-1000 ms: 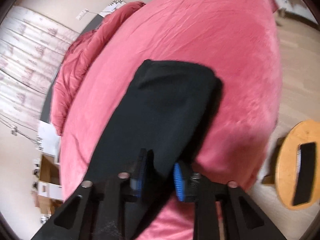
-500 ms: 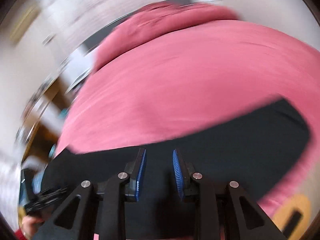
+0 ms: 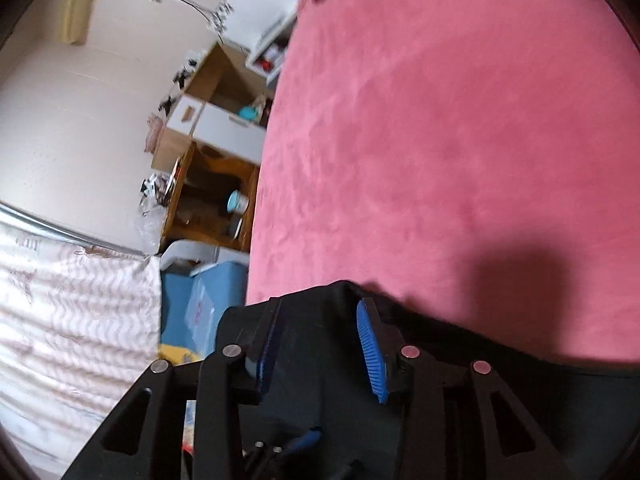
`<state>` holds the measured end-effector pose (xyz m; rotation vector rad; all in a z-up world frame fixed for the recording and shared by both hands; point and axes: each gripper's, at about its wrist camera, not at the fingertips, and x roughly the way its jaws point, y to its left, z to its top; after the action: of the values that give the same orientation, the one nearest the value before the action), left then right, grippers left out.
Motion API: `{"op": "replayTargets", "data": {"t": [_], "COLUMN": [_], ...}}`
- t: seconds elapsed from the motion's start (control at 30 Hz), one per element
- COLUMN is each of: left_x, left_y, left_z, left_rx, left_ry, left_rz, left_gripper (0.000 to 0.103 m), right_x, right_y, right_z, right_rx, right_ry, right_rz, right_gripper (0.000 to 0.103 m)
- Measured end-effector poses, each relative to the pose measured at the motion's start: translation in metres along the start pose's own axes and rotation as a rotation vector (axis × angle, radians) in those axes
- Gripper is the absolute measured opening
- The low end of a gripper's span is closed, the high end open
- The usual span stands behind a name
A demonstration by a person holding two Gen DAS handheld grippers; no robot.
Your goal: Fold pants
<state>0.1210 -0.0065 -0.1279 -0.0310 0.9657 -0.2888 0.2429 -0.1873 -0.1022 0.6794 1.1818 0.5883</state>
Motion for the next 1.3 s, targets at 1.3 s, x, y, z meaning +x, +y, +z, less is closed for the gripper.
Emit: {"op": "replayTargets", "data": {"t": [1.3], "left_x": [-0.028], "left_y": [0.033], "left_z": [-0.018], "left_rx": [-0.063], "left_ry": [-0.078], "left_rz": [-0.096], "left_gripper": [0.055], "right_x": [-0.023], "right_y": [0.029], "right_z": [-0.050], "right_rx": [-0.322], "right_ry": [-0.279], "right_rz": [-0.356], "right_gripper": [0.014]}}
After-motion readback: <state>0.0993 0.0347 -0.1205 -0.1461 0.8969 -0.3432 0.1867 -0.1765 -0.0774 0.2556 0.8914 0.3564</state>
